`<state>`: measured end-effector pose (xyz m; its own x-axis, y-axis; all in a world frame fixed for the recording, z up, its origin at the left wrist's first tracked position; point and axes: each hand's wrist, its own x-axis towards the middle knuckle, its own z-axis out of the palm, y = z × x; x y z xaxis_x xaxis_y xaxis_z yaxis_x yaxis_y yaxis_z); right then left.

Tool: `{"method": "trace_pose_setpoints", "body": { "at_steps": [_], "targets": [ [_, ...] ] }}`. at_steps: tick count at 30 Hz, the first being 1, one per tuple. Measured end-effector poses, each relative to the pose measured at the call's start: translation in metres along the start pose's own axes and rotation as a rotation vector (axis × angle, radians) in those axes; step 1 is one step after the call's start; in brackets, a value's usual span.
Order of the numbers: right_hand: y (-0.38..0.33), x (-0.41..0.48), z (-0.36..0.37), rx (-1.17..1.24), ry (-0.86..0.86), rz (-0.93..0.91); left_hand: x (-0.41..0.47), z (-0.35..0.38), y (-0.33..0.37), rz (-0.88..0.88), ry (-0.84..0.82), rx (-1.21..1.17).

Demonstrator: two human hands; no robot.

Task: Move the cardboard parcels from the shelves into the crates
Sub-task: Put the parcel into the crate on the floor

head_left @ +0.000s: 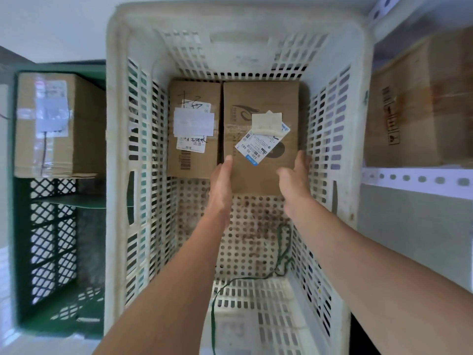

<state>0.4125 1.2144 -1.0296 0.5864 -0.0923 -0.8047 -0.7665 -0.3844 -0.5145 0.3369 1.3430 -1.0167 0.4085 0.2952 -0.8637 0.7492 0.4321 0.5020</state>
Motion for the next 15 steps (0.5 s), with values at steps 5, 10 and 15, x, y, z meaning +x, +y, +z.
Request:
{"method": "trace_pose_setpoints", "body": {
  "at_steps": [5,10,15],
  "targets": [
    [-0.022,-0.050,-0.024,0.119,-0.041,-0.043,-0.062,-0.001,0.033,0.053,-0.042,-0.006],
    [-0.067,-0.154,-0.059,0.173,-0.117,-0.294,-0.176,-0.009,0.093,0.212,-0.143,-0.016],
    [-0.137,-0.291,-0.101,0.276,-0.154,-0.484,-0.313,-0.020,0.170,0.367,-0.228,0.051]
  ]
}}
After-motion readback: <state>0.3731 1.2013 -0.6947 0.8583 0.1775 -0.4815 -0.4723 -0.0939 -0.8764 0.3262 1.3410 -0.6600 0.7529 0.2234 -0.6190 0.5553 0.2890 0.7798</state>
